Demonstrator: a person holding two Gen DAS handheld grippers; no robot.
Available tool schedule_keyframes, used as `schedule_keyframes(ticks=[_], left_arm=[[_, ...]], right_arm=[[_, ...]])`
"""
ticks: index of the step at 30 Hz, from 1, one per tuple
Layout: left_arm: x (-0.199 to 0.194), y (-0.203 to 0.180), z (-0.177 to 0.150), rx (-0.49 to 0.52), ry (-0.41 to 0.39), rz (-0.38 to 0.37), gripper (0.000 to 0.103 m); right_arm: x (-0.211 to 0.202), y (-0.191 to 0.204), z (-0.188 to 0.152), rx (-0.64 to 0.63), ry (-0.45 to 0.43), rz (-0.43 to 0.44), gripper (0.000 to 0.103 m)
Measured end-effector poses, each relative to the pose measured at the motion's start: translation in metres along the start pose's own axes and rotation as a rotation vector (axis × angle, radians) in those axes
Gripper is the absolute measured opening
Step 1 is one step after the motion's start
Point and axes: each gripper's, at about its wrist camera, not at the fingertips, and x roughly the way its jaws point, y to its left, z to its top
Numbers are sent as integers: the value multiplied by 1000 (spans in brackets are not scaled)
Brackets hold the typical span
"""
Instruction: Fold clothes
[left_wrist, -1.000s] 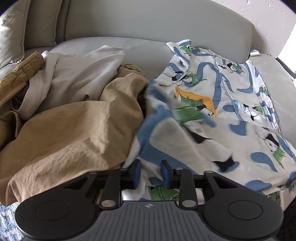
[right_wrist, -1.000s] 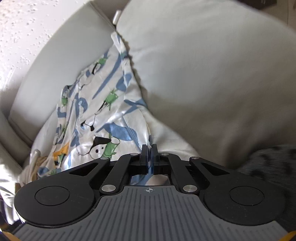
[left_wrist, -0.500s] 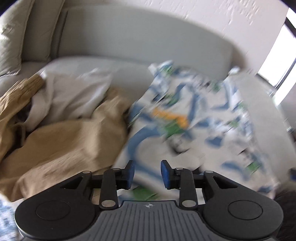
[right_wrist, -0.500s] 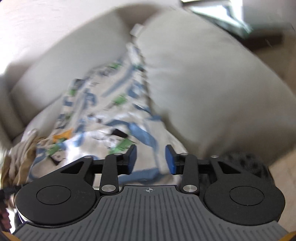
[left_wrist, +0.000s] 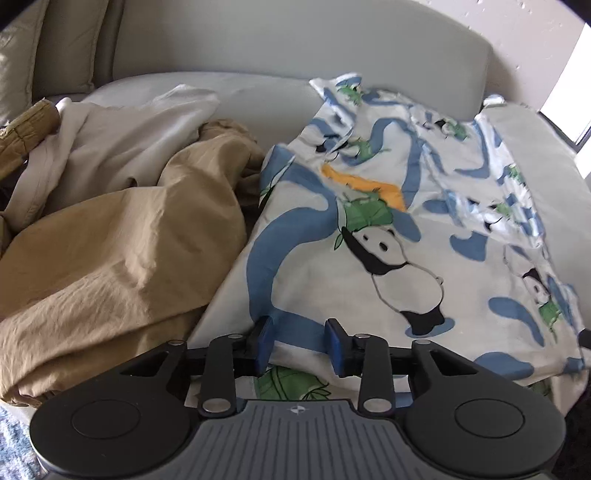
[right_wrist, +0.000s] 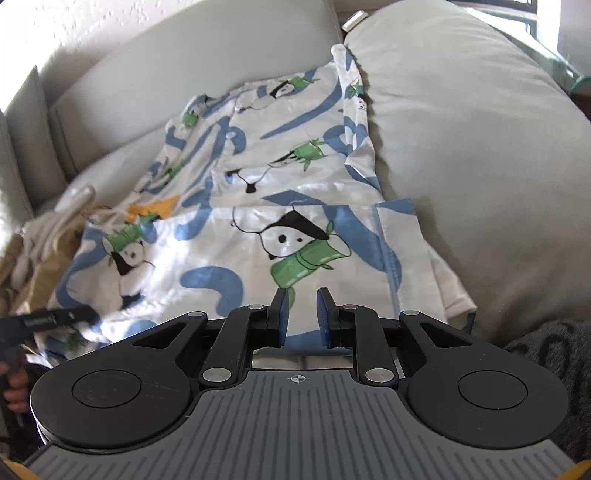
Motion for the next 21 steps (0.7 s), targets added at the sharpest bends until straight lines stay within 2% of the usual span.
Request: schedule_keyframes(ticks=[3,5,14,16,17,18,20,21], left_arm=[[0,-2,-1,13,-1,15,35],[-1,-1,-2,10,-3,16,36],[0,0,-1,9,-2,20,35],[-5,-1,0,2,4,15,35],[-9,-1,1,-7,8,9,38],[-16,-2,1,-19,4,0,45],[-32,-5,0,-28,-11,-11,55],[-40,-8,-1,-25,-21,-6,63]], right_arm=[[3,2,-1,-33,1,-18,26],[5,3,-2,-54,5,-31,34],[11,-13,-18,-111,103,-105,38],[-3,-18,-15,-66,90,-79,38],[-14,-21,-12,-46,67,-51,39],[-26,-23,-9,-28,42,-24,40],[-49,-26,-3,1,-6,22,50],[-61,-27,1,14,-29,45,52]])
